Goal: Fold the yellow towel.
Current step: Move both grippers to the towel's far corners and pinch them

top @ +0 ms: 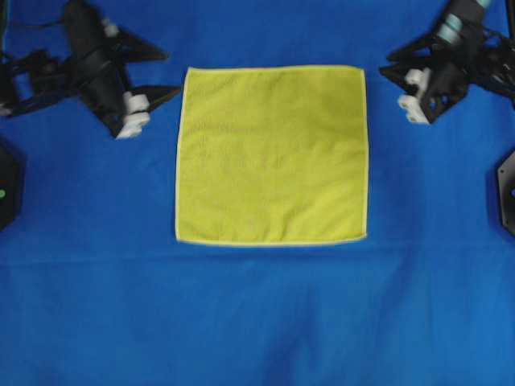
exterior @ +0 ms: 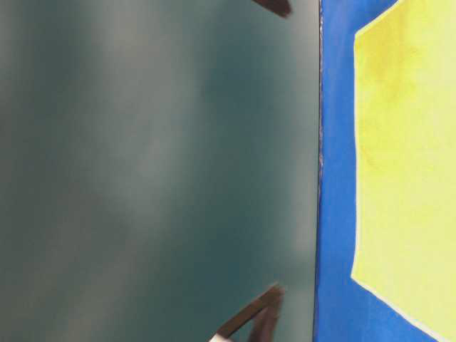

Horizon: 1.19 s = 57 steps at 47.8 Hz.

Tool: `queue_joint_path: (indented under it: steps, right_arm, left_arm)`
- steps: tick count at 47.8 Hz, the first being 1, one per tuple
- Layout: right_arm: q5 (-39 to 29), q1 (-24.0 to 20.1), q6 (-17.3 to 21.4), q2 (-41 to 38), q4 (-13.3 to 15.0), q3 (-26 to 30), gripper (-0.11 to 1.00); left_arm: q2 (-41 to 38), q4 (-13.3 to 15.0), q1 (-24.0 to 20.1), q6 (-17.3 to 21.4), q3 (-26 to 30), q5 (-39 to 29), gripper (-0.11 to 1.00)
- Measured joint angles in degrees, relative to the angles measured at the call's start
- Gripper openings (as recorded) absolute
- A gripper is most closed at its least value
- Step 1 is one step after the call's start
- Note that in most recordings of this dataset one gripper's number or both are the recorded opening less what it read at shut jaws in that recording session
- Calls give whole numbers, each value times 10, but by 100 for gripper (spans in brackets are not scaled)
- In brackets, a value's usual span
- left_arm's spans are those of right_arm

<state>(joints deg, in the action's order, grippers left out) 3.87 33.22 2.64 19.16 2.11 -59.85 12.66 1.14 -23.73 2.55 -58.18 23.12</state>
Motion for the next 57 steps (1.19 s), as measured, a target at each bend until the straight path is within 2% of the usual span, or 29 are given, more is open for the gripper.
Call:
queue_joint_path:
  steps: [2, 7, 11, 24, 31, 34, 37, 39, 44, 46, 57]
  right_arm:
    - [0, 6, 1, -25, 8, 10, 61]
    - [4, 14, -1, -81, 22, 31, 55]
    - [12, 18, -1, -119, 28, 47, 55]
    - [40, 25, -1, -219, 33, 84, 55]
    - [51, 28, 2, -237, 33, 89, 54]
    - [53, 29, 1, -237, 33, 89, 52]
    - [54, 29, 1, -237, 33, 90, 46]
    - [54, 29, 0, -238, 33, 90, 38]
    - [53, 30, -1, -237, 38, 89, 7]
    - [53, 29, -1, -238, 40, 90, 3]
    - [52, 30, 3, -238, 40, 89, 3]
  left_arm:
    - [-28, 0, -6, 3, 11, 5, 79]
    - [-91, 0, -21, 1, 34, 20, 78]
    - [-135, 0, -34, 1, 52, 29, 78]
    - [-234, 0, -55, 1, 99, 46, 78]
    - [-265, 0, -56, 2, 113, 45, 74]
    - [-265, 0, -57, 2, 115, 44, 67]
    - [-265, -1, -59, 3, 114, 41, 51]
    - [-265, -1, -60, 4, 115, 39, 39]
    - [-265, -1, -62, 17, 114, 30, 12]
    - [-265, -2, -62, 24, 114, 25, 3]
    - [-265, -2, -62, 42, 119, 9, 2]
